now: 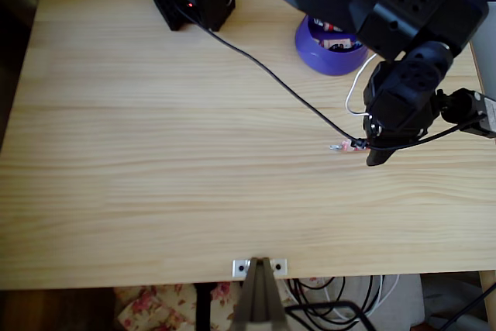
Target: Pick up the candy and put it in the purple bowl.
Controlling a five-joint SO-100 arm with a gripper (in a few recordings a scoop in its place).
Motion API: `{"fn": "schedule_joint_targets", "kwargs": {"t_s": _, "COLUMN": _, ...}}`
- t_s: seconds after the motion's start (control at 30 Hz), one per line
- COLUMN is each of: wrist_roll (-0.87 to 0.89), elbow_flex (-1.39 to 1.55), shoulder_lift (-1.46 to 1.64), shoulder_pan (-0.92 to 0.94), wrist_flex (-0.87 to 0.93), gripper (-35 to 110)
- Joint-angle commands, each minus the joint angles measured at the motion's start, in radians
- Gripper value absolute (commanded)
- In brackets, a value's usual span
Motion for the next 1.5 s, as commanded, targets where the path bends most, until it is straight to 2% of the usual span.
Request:
{"fn": "schedule_joint_targets", "kwargs": {"t_s": 0.0, "wrist_roll": -0.002, "elbow_flex": -0.124, "shoulder_lift": 0.043, "shoulder_pan": -0.037, "wrist_flex": 0.000, "gripper": 21}}
{"fn": "schedule_joint_targets", "kwargs": {"t_s": 0.23, "wrist_roll": 0.029, "elbow_flex": -0.089, "shoulder_lift": 0.035, "shoulder_pan": -0.046, "wrist_flex": -0.018, "gripper": 18}}
{"fn": "schedule_joint_targets", "kwargs": {"t_s": 0.4, "wrist_roll": 0.038, "elbow_flex": -0.031, "shoulder_lift": 0.040, "shoulder_pan": -0.029, "wrist_flex": -0.037, "gripper": 26}}
{"fn": "schedule_joint_targets", "kwargs": {"t_s": 0.77, "wrist_roll": 0.055, "elbow_flex": 0.117, "shoulder_lift": 0.080, "shoulder_pan": -0.034, "wrist_flex": -0.132, "gripper": 28}}
{"fn": "schedule_joint_targets", "kwargs": {"t_s": 1.07, "wrist_roll": 0.091, "elbow_flex": 0.118, "shoulder_lift": 0.061, "shoulder_pan": -0.038, "wrist_flex": -0.150, "gripper": 28}}
{"fn": "schedule_joint_targets", "kwargs": {"t_s": 1.2, "wrist_roll": 0.117, "elbow_flex": 0.110, "shoulder_lift": 0.046, "shoulder_pan": -0.035, "wrist_flex": -0.150, "gripper": 22}}
{"fn": "schedule_joint_targets", "kwargs": {"t_s": 1.37, "wrist_roll": 0.133, "elbow_flex": 0.110, "shoulder_lift": 0.040, "shoulder_pan": -0.023, "wrist_flex": -0.149, "gripper": 7}}
{"fn": "schedule_joint_targets", "kwargs": {"t_s": 1.47, "wrist_roll": 0.140, "elbow_flex": 0.110, "shoulder_lift": 0.038, "shoulder_pan": -0.018, "wrist_flex": -0.147, "gripper": 6}}
